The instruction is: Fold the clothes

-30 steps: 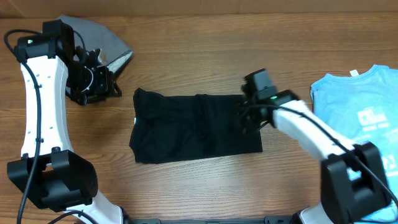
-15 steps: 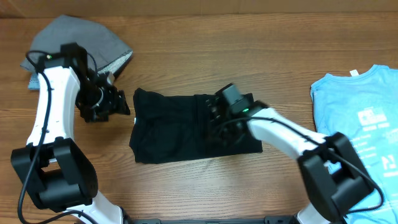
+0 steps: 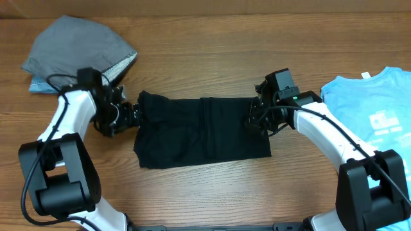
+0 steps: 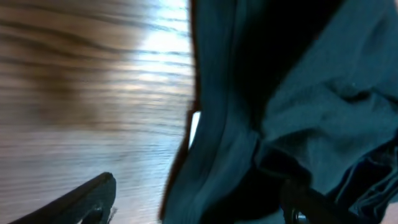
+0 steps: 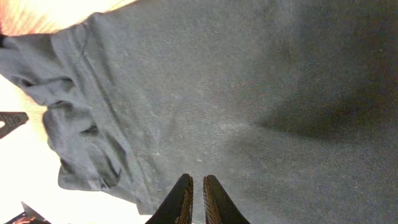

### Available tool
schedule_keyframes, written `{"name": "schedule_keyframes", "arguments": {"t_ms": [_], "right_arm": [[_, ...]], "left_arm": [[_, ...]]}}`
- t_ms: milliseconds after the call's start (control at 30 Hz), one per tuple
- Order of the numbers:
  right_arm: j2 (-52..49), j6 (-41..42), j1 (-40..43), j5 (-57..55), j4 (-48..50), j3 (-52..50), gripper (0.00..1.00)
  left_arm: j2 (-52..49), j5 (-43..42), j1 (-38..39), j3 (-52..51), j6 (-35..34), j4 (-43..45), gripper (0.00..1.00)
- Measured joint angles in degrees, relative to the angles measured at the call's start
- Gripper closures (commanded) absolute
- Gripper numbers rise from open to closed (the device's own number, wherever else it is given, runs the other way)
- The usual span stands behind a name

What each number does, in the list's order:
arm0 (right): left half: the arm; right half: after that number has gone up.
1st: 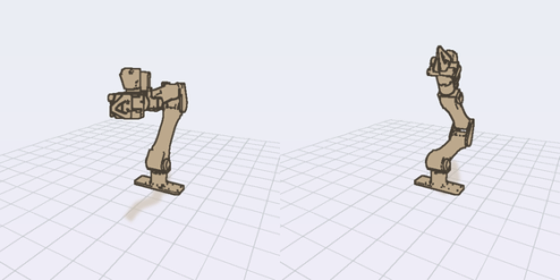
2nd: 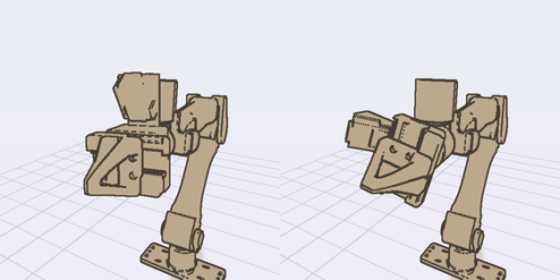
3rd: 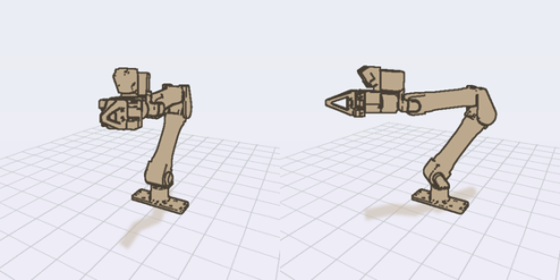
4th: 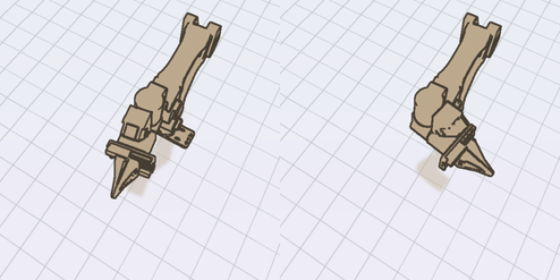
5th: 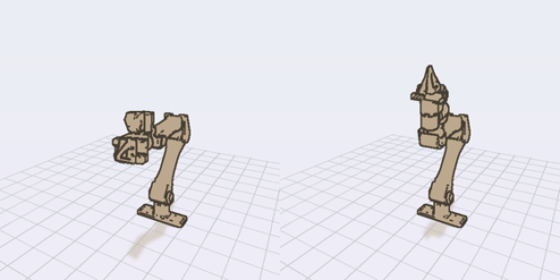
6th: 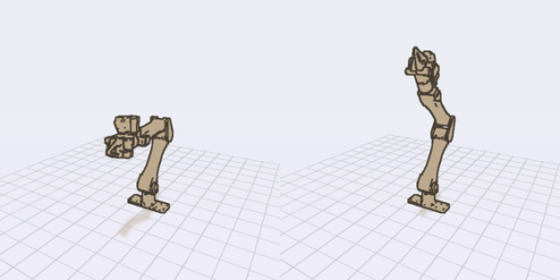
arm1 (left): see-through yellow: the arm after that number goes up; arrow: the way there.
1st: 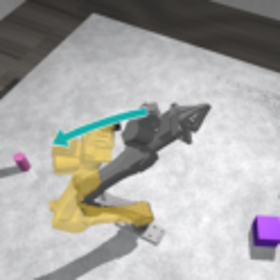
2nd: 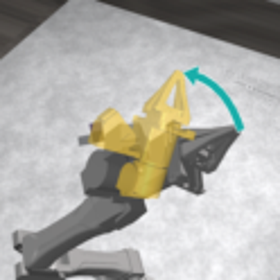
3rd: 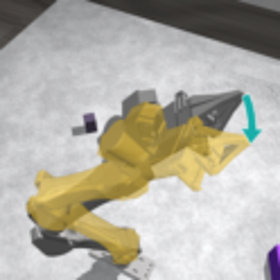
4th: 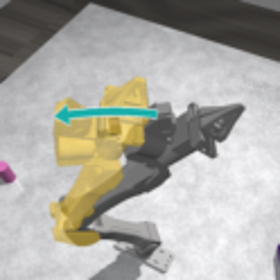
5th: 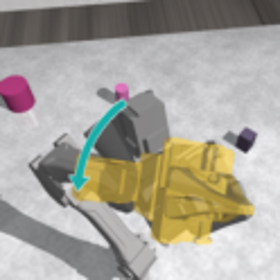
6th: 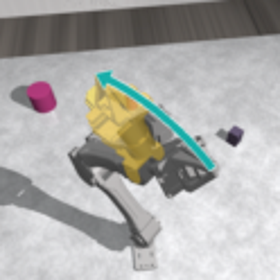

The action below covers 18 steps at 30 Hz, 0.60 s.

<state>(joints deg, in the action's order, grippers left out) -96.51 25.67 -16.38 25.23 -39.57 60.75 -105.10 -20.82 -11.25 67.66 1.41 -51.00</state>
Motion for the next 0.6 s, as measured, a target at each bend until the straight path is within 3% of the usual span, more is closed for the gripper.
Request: {"name": "schedule_keyframes", "arguments": {"t_ms": [433,600], "right_arm": [[-5.3,-0.2,0.0,-0.2,1.5,-1.1,0.9],[-5.3,-0.2,0.0,-0.2,1.6,-1.1,0.9]], "left_arm": [[2.7,-7.6,4.2,-11.7,-0.6,19.0,0.14],[3.5,-8.4,6.5,-13.9,-1.7,21.8,0.33]]}}
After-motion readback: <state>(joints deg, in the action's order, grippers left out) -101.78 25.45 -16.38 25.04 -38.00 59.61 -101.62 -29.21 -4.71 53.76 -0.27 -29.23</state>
